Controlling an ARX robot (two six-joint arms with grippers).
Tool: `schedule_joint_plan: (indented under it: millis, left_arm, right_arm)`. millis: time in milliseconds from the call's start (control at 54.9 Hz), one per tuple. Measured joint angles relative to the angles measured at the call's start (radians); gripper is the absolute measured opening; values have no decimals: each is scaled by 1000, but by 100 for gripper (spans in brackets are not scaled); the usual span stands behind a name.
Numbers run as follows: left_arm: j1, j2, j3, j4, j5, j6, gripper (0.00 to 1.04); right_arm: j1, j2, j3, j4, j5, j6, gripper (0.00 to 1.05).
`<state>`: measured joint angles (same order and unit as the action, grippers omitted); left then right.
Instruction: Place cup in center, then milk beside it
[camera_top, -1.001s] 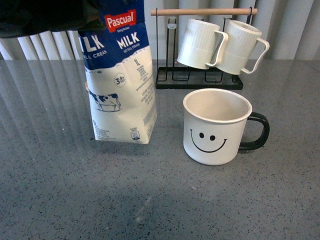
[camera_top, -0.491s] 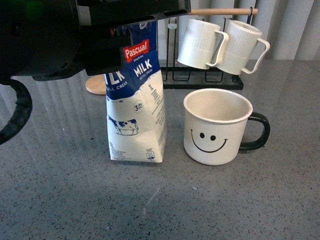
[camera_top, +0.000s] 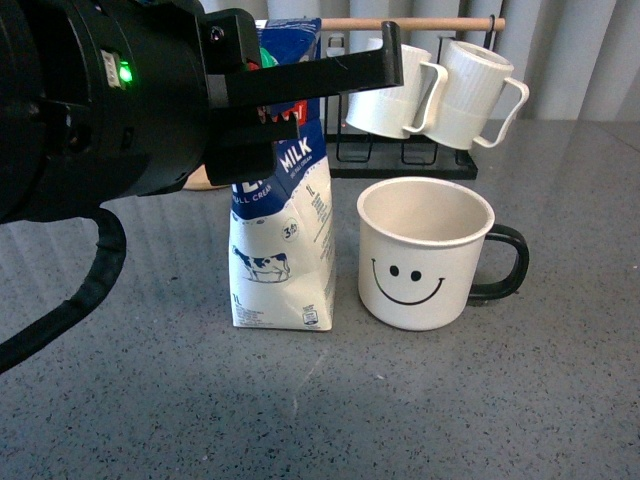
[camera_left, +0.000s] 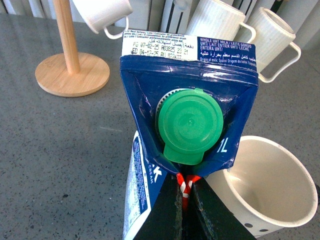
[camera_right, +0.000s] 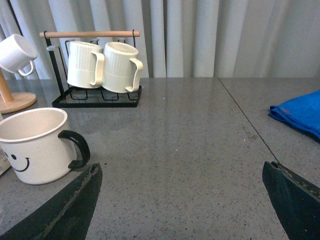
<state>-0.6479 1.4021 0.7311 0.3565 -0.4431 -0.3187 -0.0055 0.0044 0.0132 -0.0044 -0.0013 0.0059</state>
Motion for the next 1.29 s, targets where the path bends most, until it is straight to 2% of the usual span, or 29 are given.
schedule_joint_plan:
  millis: [255, 309, 546, 619, 728, 1001, 1292]
  left_arm:
    - [-15, 9, -2, 10, -10, -23, 3]
    - [-16, 9, -2, 6, -8, -30, 11]
    - [-24, 5, -2, -16, 16, -71, 65]
    - [-26, -3, -2, -19, 17, -75, 76]
    - [-27, -31, -2, -35, 21, -79, 99]
    - [-4, -93, 6, -64, 58, -64, 98]
    - [68, -206, 42, -89, 237, 19, 98]
  right_arm:
    - [0, 0, 0, 0, 0, 0, 98]
    - [0, 0, 0, 0, 0, 0, 98]
    - [0, 0, 0, 0, 0, 0, 98]
    - [0, 0, 0, 0, 0, 0, 98]
    - [0, 0, 0, 0, 0, 0, 98]
    - [0, 0, 0, 0, 0, 0, 98]
    - [0, 0, 0, 0, 0, 0, 98]
